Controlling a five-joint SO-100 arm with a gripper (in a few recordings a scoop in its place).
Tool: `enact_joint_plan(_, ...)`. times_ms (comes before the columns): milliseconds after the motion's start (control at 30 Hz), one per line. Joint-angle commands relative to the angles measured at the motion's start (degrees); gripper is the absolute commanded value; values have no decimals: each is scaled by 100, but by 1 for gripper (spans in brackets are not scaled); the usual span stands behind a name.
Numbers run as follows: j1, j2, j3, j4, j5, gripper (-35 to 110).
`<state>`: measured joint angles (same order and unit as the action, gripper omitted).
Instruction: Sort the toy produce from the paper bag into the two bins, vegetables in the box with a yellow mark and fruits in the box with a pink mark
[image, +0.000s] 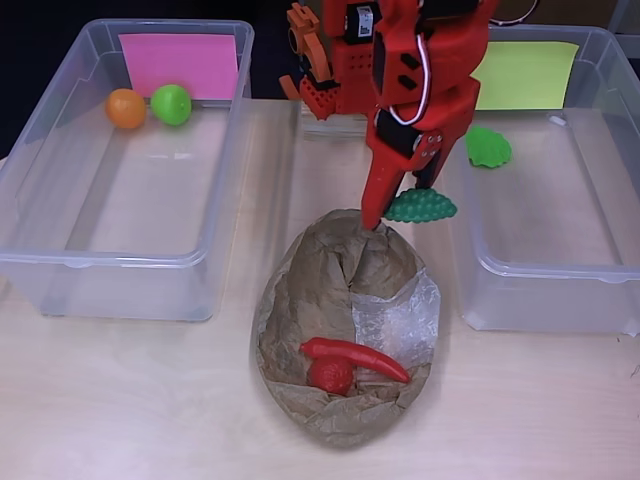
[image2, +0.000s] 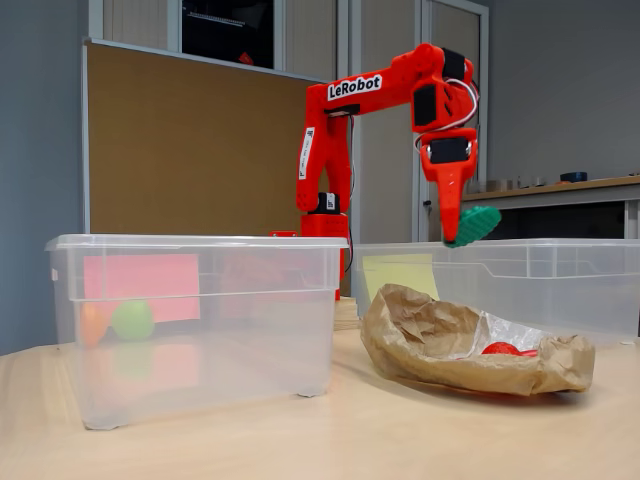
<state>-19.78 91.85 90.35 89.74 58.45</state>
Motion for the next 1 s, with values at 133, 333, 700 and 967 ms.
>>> enact_joint_plan(133,-1213,1151,35,1248,1907,27)
enact_joint_plan(333,-2162,1872,422,1538,3278,26)
enact_joint_plan(700,-4931,1881,1424,747,7189,26)
enact_joint_plan(967,-6003,1011,1723,-281,8754,28)
